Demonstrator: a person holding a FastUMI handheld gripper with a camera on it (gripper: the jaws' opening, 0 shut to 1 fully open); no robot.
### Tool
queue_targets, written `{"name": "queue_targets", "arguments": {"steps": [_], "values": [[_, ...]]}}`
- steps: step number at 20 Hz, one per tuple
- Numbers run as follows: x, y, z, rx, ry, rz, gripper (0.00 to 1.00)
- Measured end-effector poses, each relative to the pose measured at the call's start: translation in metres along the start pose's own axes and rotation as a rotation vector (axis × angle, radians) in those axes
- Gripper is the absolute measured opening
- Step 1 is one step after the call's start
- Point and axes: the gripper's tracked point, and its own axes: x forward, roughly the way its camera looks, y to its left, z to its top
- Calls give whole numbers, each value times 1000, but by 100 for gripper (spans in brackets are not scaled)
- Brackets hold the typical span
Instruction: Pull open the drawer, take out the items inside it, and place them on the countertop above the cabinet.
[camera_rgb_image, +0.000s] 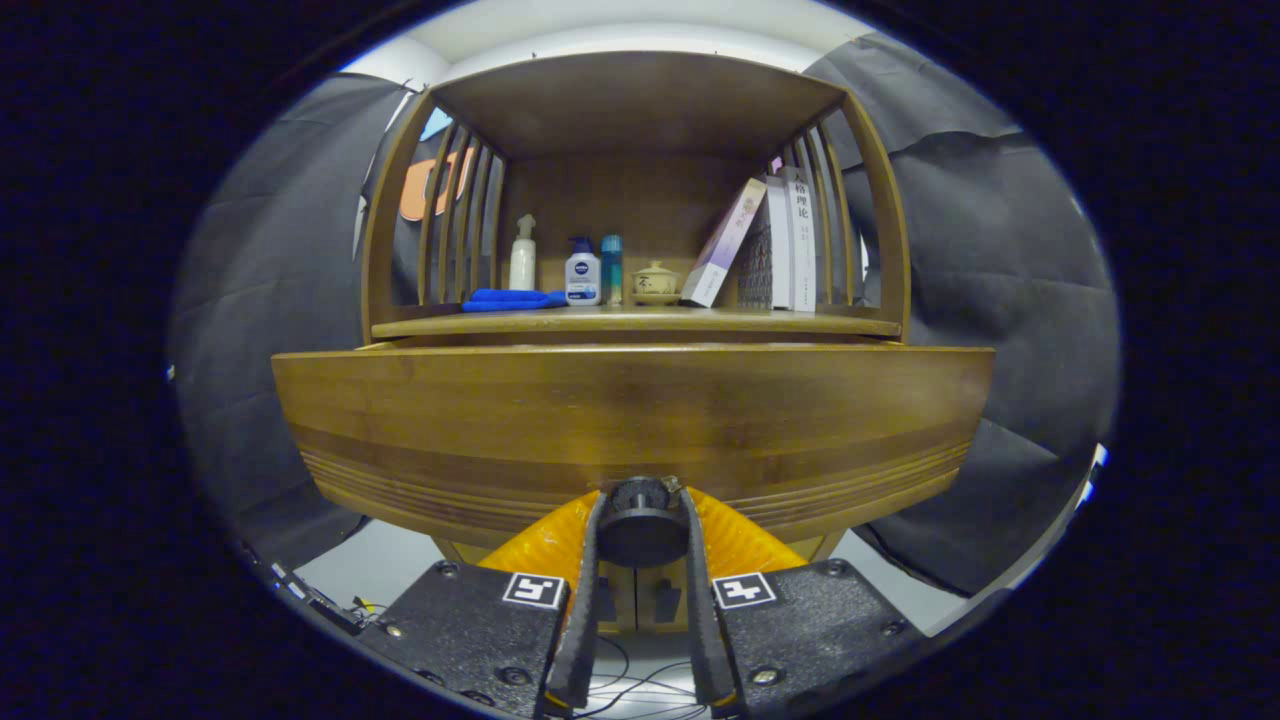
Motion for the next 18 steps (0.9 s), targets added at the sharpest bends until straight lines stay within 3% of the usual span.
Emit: {"name": "queue_targets", "arguments": {"steps": [18], "values": [[2, 0, 0, -8, 1, 1, 40]]}}
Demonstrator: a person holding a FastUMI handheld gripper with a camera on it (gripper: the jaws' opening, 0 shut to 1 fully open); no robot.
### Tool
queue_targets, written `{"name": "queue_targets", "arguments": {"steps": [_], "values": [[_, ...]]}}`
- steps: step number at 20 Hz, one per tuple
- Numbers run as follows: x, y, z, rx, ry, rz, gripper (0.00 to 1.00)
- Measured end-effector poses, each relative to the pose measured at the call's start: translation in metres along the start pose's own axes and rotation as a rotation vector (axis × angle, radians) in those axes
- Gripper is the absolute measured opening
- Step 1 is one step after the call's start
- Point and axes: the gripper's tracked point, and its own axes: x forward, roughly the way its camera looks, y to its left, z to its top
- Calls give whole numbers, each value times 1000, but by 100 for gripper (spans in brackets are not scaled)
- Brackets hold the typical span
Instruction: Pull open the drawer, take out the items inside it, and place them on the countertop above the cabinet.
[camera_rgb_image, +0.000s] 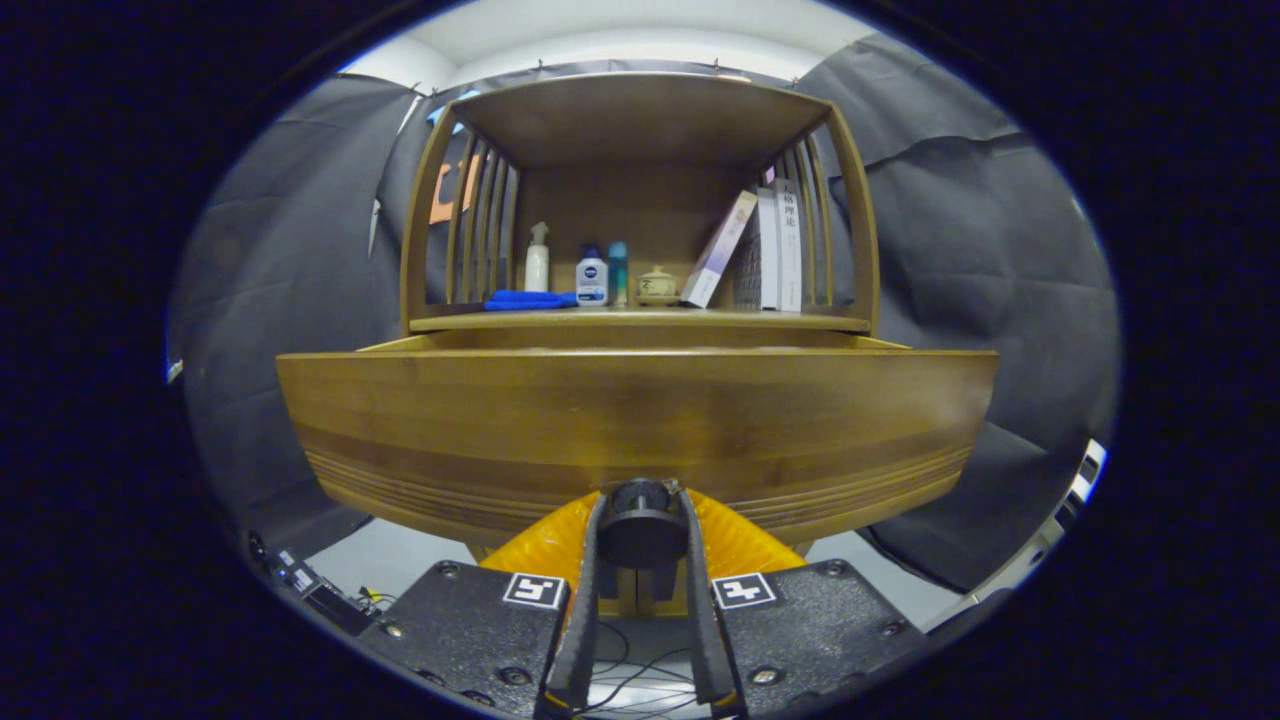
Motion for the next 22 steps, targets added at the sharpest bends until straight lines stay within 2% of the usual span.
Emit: {"name": "queue_targets", "arguments": {"steps": [7, 12, 15, 18, 22], "values": [[2, -1, 0, -14, 2, -4, 40], [3, -4, 3, -53, -52, -13, 45], [-4, -8, 6, -74, -75, -14, 71], [-19, -6, 21, -33, -81, 24, 97], [-31, -16, 77, -7, -168, 30, 99]]}}
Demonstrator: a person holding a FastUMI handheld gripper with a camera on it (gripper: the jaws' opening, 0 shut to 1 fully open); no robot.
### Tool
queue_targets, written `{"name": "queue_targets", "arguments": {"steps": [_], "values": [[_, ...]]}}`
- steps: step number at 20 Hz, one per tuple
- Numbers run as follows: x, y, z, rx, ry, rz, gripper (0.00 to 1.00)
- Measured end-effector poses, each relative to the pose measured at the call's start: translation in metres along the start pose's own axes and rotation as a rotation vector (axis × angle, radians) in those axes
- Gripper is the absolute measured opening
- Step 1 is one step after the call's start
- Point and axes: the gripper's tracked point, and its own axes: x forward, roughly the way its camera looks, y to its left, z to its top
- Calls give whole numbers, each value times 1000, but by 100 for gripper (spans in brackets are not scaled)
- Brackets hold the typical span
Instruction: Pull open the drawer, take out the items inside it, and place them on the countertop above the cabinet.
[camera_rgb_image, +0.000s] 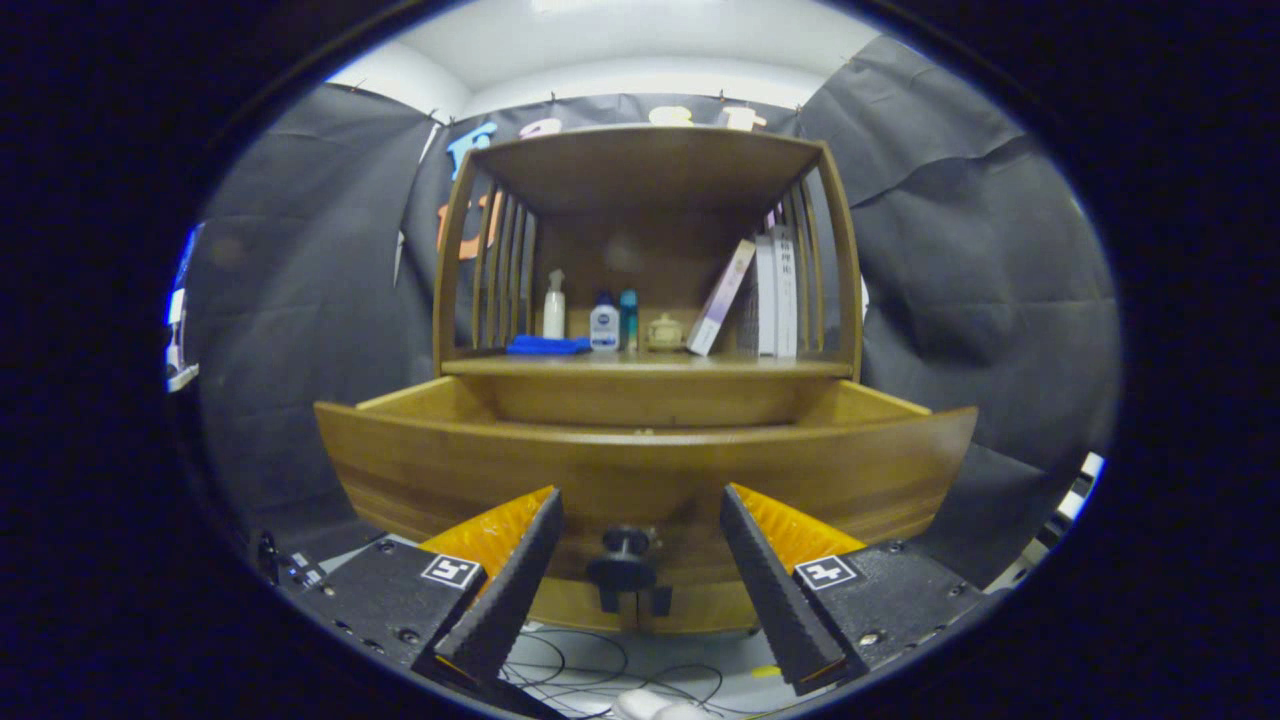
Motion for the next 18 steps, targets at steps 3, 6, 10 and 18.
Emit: {"name": "queue_targets", "arguments": {"steps": [3, 6, 10, 18], "values": [[3, -6, 53, 19, -56, 5, 99], [15, -8, 101, 21, -73, 32, 99], [50, -9, 152, 4, -72, 46, 99], [130, 11, 156, -59, 182, 109, 99]]}}
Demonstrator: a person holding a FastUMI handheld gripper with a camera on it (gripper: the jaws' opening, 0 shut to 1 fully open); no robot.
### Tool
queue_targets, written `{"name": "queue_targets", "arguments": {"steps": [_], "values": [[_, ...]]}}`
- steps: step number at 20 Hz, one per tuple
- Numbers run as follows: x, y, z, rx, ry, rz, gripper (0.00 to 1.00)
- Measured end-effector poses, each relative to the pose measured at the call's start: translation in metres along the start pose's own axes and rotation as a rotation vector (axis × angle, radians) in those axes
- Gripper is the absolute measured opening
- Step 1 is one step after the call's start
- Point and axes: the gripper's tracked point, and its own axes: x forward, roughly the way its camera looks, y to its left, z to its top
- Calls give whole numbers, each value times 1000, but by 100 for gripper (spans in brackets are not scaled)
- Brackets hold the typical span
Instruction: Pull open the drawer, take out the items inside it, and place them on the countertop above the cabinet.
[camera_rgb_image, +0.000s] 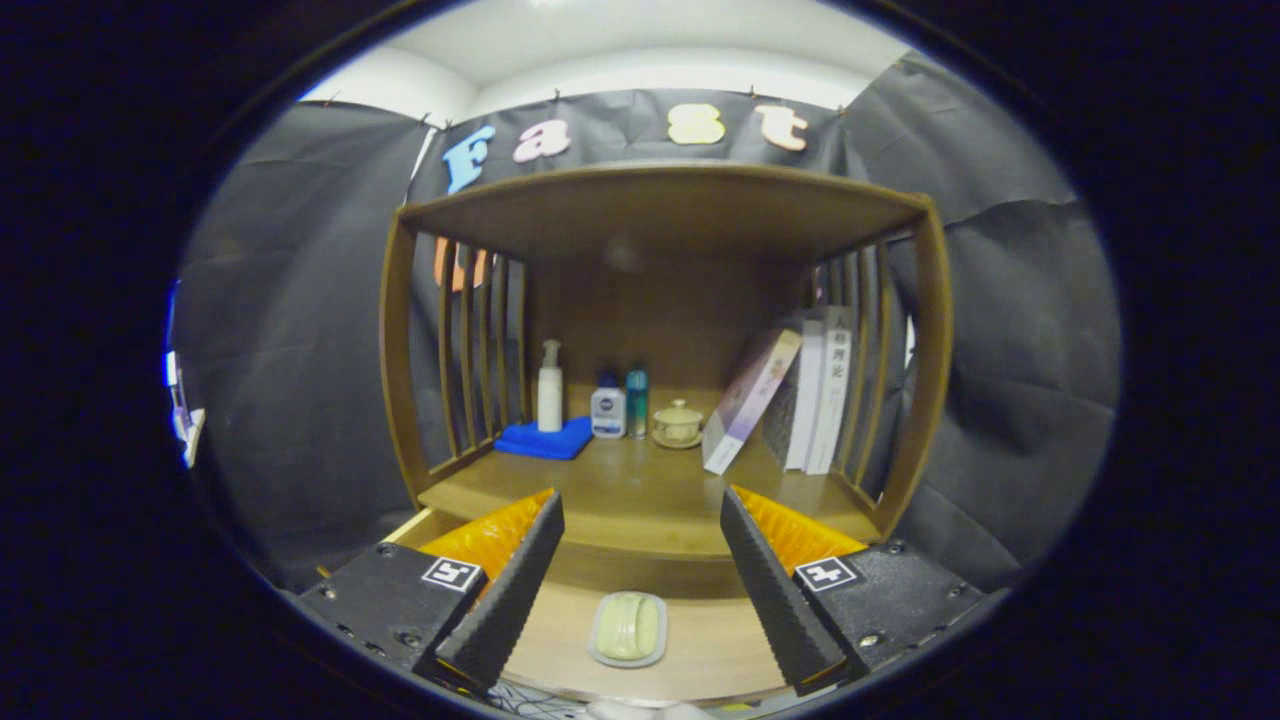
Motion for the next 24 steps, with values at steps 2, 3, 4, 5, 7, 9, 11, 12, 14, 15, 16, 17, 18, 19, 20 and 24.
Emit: {"name": "queue_targets", "arguments": {"steps": [2, 3, 4, 5, 7, 9, 11, 12, 14, 15, 16, 17, 18, 19, 20, 24], "values": [[21, 9, -17, -17, 112, 23, 100], [29, 13, -25, -11, 164, 30, 100], [38, 16, -34, -9, 216, 42, 99], [44, 17, -44, -5, 274, 50, 99], [56, 20, -65, 24, 401, 56, 98], [67, 20, -86, 48, 502, 59, 96], [74, 16, -104, 63, 592, 46, 92], [78, 15, -114, 71, 625, 39, 91], [82, 14, -131, 77, 707, 39, 88], [82, 16, -139, 80, 739, 41, 87], [82, 17, -146, 80, 775, 45, 85], [80, 16, -151, 85, 808, 37, 82], [80, 16, -155, 85, 835, 28, 78], [82, 16, -160, 80, 849, 19, 74], [84, 13, -163, 69, 868, 3, 71], [85, 8, -177, 68, 917, -31, 52]]}}
